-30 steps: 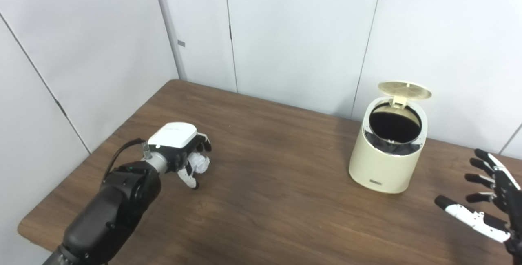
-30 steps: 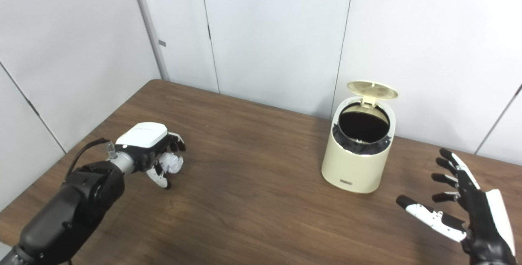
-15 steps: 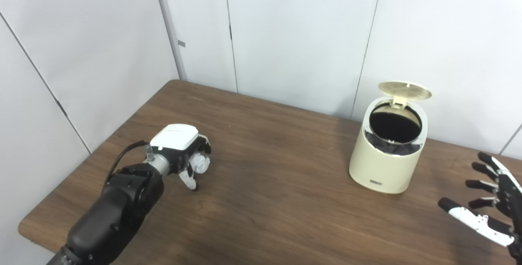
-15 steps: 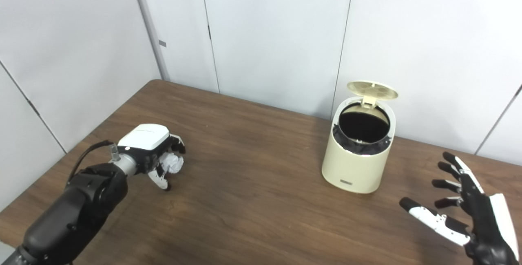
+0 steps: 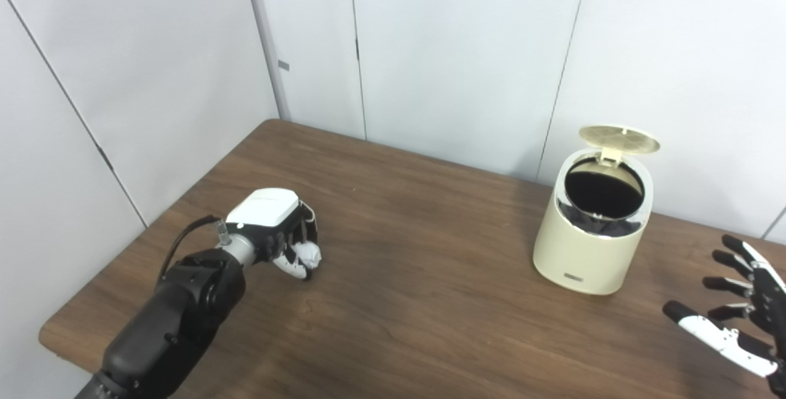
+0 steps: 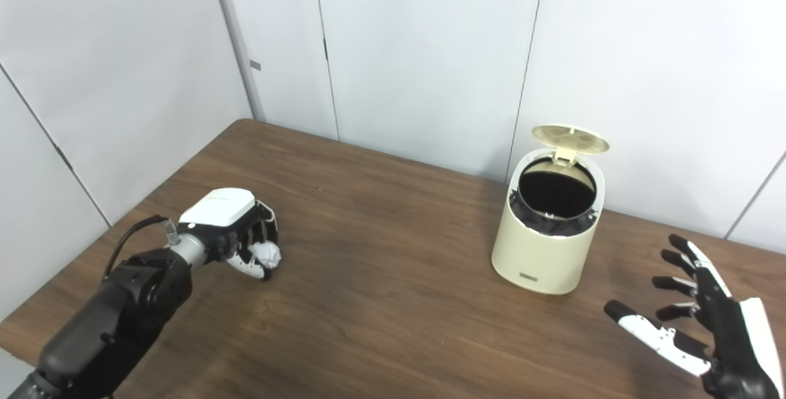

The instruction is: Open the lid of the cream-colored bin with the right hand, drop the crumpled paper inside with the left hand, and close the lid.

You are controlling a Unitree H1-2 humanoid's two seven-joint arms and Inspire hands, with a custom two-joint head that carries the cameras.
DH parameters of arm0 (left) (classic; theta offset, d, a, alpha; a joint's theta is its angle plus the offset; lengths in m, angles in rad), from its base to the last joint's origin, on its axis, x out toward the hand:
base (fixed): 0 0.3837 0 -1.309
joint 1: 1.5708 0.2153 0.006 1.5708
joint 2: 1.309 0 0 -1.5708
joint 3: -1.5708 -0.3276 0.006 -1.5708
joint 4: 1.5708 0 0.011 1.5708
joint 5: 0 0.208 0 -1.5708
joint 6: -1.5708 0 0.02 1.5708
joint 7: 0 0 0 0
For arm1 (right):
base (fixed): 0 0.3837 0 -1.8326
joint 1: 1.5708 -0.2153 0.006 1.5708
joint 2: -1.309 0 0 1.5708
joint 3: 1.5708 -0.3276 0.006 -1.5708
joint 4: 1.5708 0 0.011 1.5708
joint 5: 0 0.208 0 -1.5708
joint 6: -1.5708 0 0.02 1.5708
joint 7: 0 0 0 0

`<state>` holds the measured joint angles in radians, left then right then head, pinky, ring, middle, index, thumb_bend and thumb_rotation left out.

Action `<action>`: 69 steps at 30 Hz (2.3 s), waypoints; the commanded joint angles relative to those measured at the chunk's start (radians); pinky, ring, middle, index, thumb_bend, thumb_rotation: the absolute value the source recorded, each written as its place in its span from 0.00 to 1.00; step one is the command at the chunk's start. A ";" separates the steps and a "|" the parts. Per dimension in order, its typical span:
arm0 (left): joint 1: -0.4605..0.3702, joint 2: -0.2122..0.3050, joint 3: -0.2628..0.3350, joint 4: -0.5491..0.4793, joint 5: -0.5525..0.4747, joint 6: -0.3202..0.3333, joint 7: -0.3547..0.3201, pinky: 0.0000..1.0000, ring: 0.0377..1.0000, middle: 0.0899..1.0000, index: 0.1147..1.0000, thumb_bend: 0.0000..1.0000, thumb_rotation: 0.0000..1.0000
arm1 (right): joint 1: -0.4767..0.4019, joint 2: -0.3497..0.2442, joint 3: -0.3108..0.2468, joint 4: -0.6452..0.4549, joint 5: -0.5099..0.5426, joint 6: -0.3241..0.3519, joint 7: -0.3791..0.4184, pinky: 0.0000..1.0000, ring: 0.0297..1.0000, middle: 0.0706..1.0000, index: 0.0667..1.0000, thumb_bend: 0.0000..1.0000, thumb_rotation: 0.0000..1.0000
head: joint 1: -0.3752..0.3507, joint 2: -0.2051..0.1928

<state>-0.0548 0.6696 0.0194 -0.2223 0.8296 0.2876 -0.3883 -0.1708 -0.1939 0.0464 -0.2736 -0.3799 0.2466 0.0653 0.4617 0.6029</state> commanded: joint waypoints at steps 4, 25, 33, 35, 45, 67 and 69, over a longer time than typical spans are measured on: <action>-0.011 0.006 -0.018 -0.002 0.003 0.000 0.012 0.37 0.37 0.44 0.46 0.50 0.00 | -0.022 -0.005 -0.010 -0.039 -0.006 -0.004 -0.011 0.51 0.72 0.85 0.88 0.73 0.47 | 0.001 0.004; -0.029 -0.013 0.018 -0.141 -0.033 0.000 0.059 0.33 0.34 0.40 0.47 0.50 0.00 | -0.031 -0.010 -0.009 -0.033 -0.013 0.013 -0.012 0.54 0.73 0.84 0.88 0.71 0.44 | -0.010 0.004; -0.102 -0.066 0.026 -0.251 -0.015 0.012 0.063 0.29 0.33 0.41 0.47 0.49 0.00 | -0.031 0.002 0.000 -0.026 -0.017 0.009 -0.012 0.55 0.75 0.85 0.88 0.69 0.40 | -0.035 0.000; -0.117 -0.085 0.026 -0.264 -0.012 0.018 0.059 0.27 0.32 0.40 0.48 0.49 0.00 | -0.031 0.007 0.004 -0.030 -0.021 0.017 -0.010 0.56 0.76 0.86 0.88 0.68 0.38 | -0.051 -0.002; -0.225 -0.207 -0.003 -0.313 0.003 0.078 0.031 0.26 0.32 0.40 0.48 0.49 0.00 | -0.031 0.031 0.007 -0.020 -0.032 0.039 -0.020 0.65 0.80 0.89 0.88 0.69 0.30 | -0.168 -0.023; -0.395 -0.373 -0.075 -0.134 -0.118 -0.049 0.166 0.31 0.35 0.43 0.48 0.50 0.00 | -0.022 0.053 0.050 0.107 -0.051 -0.133 -0.093 0.60 0.78 0.88 0.87 0.73 0.30 | -0.406 -0.087; -0.406 -0.389 -0.073 -0.115 -0.141 -0.055 0.178 0.31 0.35 0.42 0.48 0.50 0.00 | -0.022 0.053 0.055 0.109 -0.062 -0.131 -0.093 0.60 0.78 0.89 0.87 0.72 0.30 | -0.425 -0.096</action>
<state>-0.4114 0.2843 -0.0632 -0.3358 0.7018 0.2536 -0.2470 -0.1683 -0.1439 0.1000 -0.1362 -0.4376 0.1478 -0.0127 0.0355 0.5063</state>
